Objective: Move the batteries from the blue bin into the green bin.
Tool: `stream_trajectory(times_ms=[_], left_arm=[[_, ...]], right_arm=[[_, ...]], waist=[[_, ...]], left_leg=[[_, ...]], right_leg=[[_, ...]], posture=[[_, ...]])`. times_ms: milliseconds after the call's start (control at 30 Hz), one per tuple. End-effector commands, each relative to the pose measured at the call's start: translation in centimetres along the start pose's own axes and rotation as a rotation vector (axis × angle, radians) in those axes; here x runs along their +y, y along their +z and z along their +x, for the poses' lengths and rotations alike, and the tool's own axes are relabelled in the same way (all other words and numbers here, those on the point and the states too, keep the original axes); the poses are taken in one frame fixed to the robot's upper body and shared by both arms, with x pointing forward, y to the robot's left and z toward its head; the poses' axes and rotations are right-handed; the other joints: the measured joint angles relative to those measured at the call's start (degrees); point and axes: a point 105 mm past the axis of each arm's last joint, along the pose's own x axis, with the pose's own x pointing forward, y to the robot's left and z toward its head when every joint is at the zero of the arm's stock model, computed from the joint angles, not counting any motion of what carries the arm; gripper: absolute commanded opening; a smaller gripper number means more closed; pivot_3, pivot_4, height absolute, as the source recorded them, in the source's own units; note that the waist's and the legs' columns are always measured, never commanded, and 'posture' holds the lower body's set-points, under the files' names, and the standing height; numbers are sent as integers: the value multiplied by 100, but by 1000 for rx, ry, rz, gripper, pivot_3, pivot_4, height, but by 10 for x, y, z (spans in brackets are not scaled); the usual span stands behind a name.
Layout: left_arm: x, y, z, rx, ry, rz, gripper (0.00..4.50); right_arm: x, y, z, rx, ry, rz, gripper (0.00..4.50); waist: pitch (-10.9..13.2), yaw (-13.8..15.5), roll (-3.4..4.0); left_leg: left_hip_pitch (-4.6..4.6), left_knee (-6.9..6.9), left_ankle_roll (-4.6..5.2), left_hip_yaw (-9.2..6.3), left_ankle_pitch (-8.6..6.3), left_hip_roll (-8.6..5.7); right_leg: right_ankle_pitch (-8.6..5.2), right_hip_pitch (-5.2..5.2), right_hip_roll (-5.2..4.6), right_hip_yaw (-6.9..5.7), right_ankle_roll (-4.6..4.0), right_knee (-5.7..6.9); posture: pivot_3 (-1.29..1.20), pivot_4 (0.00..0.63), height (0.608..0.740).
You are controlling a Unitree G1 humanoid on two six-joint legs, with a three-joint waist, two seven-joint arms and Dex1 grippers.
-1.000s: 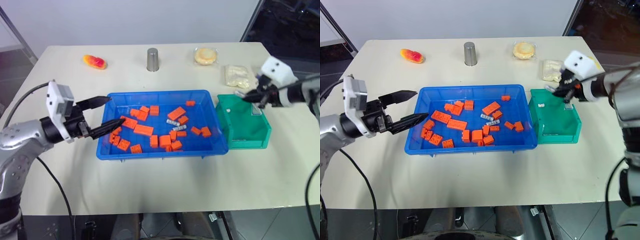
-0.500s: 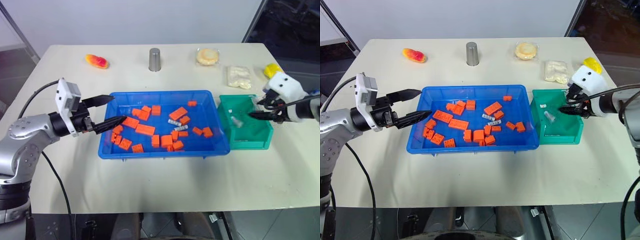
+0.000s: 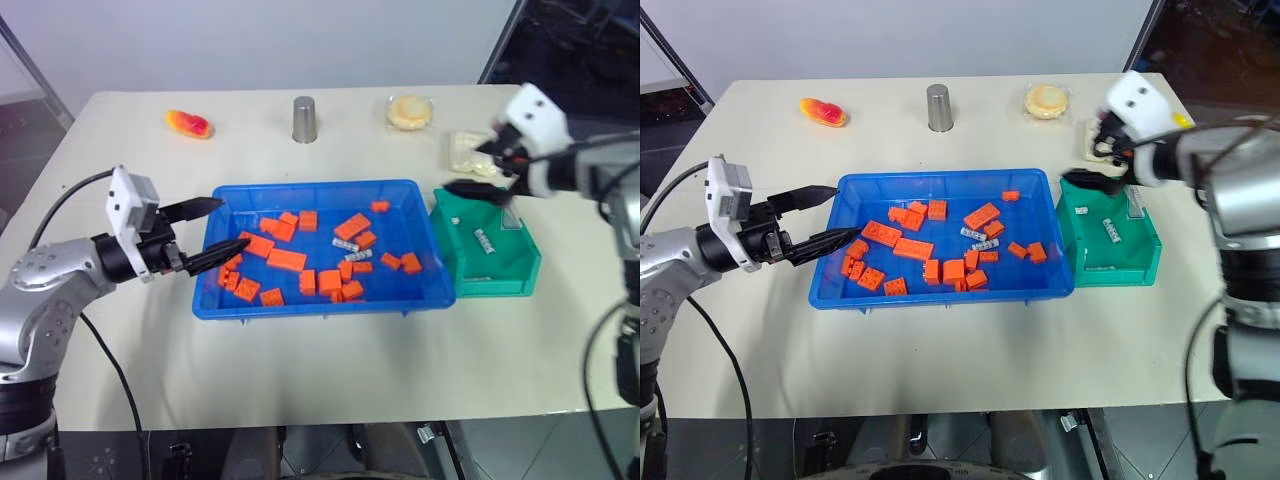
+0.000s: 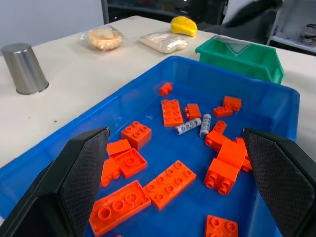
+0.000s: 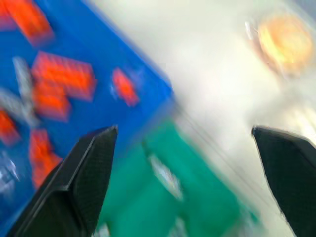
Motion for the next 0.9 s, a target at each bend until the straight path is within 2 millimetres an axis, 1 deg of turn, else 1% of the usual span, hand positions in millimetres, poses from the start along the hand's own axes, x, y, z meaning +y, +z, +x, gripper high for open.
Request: stream_trajectory(times_ms=[33,67,133,167,233,333,400,467,900], left_arm=[[-4,11,-2,-26,5,51,4500],[-5,11,-2,-26,7,50,4500],[-7,10,-3,-23,12,50,4500],[-8,9,-3,-20,18,52,4500],[-10,8,-6,-19,32,50,4500],[-14,7,-8,-22,47,44,4500],[-15,6,-9,-24,57,40,4500],[-16,5,-9,-27,65,37,4500],[-20,3,-8,-42,99,30,4500]], right_arm=[[29,17,19,-68,118,66,4467],[41,17,29,-81,161,119,4467],[57,15,42,-87,220,206,4467],[67,11,48,-77,260,245,4467],[81,0,57,-46,310,318,4467],[91,-8,64,-14,334,360,4467],[97,-13,66,17,354,345,4467],[101,-18,67,39,367,327,4467],[97,-39,91,113,362,253,4467]], waist=[[0,22,1],[1,42,1],[0,57,0],[-1,61,-1],[-4,71,-6],[-3,73,-6],[-3,48,-6],[-4,29,-6],[-4,20,-6]], left_leg=[[-2,-1,0,-3,0,0],[-7,0,0,-4,0,-1],[-27,6,0,-14,0,-3],[-37,10,0,-15,1,-6],[-48,15,-1,-17,1,-8],[-51,16,-1,-17,1,-10],[-57,16,-2,-16,2,-9],[-57,16,-1,-17,2,-7],[-62,16,-1,-13,2,-7]], right_leg=[[0,-1,0,-1,0,1],[0,-4,-1,-2,0,2],[0,-11,-6,-9,0,1],[1,-17,-10,-10,1,1],[2,-22,-13,-10,1,1],[2,-25,-15,-11,1,2],[2,-36,-14,-11,1,6],[2,-40,-8,-11,1,10],[2,-50,-6,-10,1,18]], posture=[[0,150,740],[0,150,740],[0,150,740],[0,150,740],[0,150,740],[0,150,740],[0,150,740],[0,150,740],[0,150,740]])
